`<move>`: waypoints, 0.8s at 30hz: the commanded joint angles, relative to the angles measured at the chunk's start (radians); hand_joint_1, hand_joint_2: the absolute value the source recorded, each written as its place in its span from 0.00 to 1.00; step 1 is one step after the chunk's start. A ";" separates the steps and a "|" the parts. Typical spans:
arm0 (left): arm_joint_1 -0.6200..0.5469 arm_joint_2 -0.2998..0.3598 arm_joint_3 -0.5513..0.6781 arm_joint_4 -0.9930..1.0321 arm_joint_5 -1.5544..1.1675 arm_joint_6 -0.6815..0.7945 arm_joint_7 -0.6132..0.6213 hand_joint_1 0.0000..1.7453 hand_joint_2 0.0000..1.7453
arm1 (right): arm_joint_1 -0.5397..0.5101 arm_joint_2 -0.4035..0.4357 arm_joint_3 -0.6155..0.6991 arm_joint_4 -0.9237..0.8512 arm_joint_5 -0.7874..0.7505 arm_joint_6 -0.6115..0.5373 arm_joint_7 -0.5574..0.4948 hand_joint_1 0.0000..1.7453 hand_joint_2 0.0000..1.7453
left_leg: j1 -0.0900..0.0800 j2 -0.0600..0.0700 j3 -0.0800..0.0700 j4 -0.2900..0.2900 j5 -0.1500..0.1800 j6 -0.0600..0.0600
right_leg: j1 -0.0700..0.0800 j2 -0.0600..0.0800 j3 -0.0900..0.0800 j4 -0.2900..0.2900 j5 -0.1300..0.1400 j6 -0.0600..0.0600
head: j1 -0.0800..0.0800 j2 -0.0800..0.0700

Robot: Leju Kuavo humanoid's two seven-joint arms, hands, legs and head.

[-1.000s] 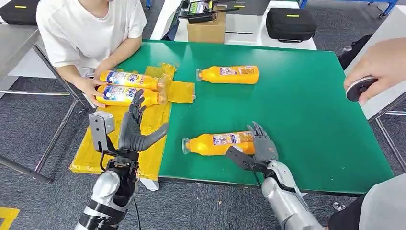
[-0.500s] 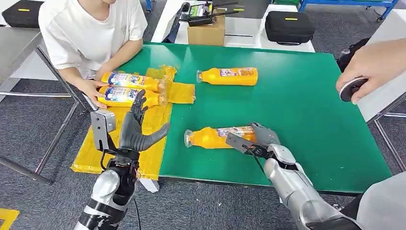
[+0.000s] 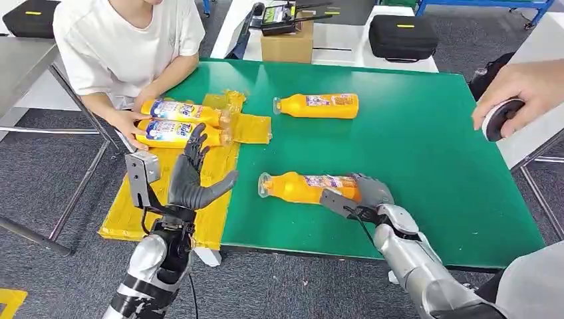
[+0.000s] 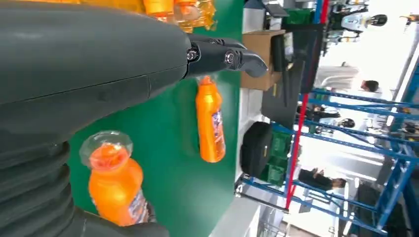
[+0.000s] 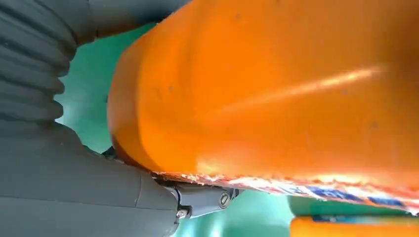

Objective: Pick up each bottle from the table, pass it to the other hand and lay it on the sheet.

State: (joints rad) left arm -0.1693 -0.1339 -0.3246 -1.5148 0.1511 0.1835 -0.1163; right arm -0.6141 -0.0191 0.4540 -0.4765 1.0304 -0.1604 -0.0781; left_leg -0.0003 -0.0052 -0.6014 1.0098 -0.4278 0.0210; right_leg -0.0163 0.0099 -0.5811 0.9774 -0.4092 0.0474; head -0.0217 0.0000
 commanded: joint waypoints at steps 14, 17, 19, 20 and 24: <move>0.105 -0.001 0.022 -0.034 -0.268 0.206 -0.150 0.00 1.00 | 0.313 0.106 -0.294 -0.443 -0.519 -0.058 -0.348 1.00 1.00 | 0.001 -0.001 -0.007 -0.001 -0.002 -0.001 | 0.001 -0.001 -0.006 0.000 -0.002 -0.002 | 0.000 0.000; 0.116 0.001 0.029 -0.031 -0.257 0.200 -0.152 0.00 1.00 | 0.320 0.105 -0.295 -0.458 -0.528 -0.053 -0.348 1.00 1.00 | 0.000 -0.001 -0.008 -0.001 -0.001 -0.001 | 0.000 0.000 -0.008 0.000 -0.001 -0.001 | 0.000 0.000; 0.122 0.004 0.029 -0.029 -0.258 0.199 -0.153 0.00 1.00 | 0.325 0.110 -0.305 -0.467 -0.543 -0.053 -0.348 1.00 1.00 | 0.000 -0.001 -0.007 -0.001 -0.001 -0.001 | 0.000 0.000 -0.007 0.000 -0.002 -0.002 | 0.000 0.000; 0.130 0.004 0.033 -0.027 -0.256 0.201 -0.156 0.00 1.00 | 0.329 0.108 -0.303 -0.475 -0.545 -0.049 -0.348 1.00 1.00 | 0.000 0.000 -0.007 -0.001 -0.002 -0.001 | 0.001 0.000 -0.006 0.000 -0.002 -0.002 | 0.000 0.000; 0.185 -0.005 0.047 -0.039 -0.281 0.218 -0.184 0.00 1.00 | 0.378 0.129 -0.348 -0.563 -0.631 -0.052 -0.380 1.00 1.00 | 0.000 -0.002 -0.012 0.000 -0.001 -0.001 | 0.000 -0.001 -0.011 0.000 -0.002 -0.002 | 0.000 0.000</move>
State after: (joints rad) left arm -0.0475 -0.1347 -0.3162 -1.5599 -0.1137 0.3902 -0.2842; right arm -0.2960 0.0683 0.2137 -0.8841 0.4769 -0.2178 -0.4272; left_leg -0.0003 -0.0081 -0.6162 1.0098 -0.4276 0.0210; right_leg -0.0164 0.0087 -0.5949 0.9779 -0.4097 0.0475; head -0.0217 0.0000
